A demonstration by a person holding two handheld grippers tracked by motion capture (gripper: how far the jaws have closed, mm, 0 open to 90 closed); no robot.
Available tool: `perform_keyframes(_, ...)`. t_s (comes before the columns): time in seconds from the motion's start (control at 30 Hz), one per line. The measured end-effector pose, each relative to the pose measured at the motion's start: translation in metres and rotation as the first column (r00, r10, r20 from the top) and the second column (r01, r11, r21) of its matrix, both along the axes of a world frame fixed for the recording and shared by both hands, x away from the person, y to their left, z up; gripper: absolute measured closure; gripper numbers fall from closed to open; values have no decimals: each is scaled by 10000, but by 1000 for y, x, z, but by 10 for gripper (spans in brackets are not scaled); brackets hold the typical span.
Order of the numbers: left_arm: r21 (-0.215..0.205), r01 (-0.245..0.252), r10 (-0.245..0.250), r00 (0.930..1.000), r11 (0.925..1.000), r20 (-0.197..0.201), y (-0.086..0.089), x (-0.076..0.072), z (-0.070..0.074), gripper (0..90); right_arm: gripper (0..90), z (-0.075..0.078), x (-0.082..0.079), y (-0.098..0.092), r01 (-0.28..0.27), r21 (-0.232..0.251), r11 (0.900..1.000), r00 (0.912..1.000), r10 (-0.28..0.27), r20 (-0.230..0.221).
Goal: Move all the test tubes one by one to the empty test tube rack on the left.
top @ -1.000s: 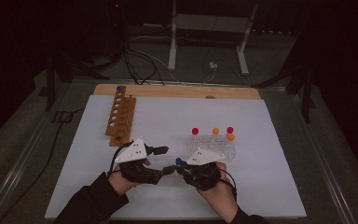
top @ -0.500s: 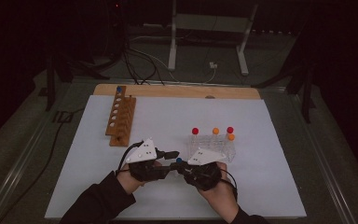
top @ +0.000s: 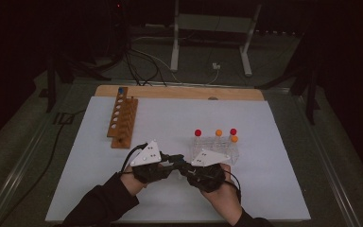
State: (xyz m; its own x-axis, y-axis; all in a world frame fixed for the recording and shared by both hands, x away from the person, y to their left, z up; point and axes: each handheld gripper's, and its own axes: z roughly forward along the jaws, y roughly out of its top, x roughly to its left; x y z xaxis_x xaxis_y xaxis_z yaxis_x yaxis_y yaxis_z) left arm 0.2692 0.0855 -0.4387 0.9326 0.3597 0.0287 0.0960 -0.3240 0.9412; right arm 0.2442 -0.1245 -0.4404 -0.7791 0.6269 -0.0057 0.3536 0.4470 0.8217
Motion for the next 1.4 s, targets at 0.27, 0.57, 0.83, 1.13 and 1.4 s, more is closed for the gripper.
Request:
perform_keyframes(0.27, 107, -446, 445, 9990, 9989, 90, 9, 5, 2, 778, 603, 6, -1, -6, 88, 383, 9992, 9996, -97, 257)
perform_keyframes(0.57, 163, -1012, 1008, 9946, 9947, 248, 28, 15, 9, 779, 343, 10, -2, -19, 203, 991, 9949, 9987, -248, 448)
perform_keyframes(0.83, -11, -1731, 1729, 9836, 9849, 520, 53, 28, 28, 778, 90, 12, -3, -27, 538, 1476, 9876, 9963, -629, 577)
perform_keyframes(1.13, -41, -2545, 2542, 9648, 9671, 678, 76, 45, 42, 778, 0, 13, -1, -31, 872, 1723, 9812, 9935, -984, 572)
perform_keyframes(1.4, -172, -3227, 3230, 9436, 9464, 721, 92, 62, 54, 779, 0, 11, -1, -35, 457, 1796, 9827, 9960, -587, 678)
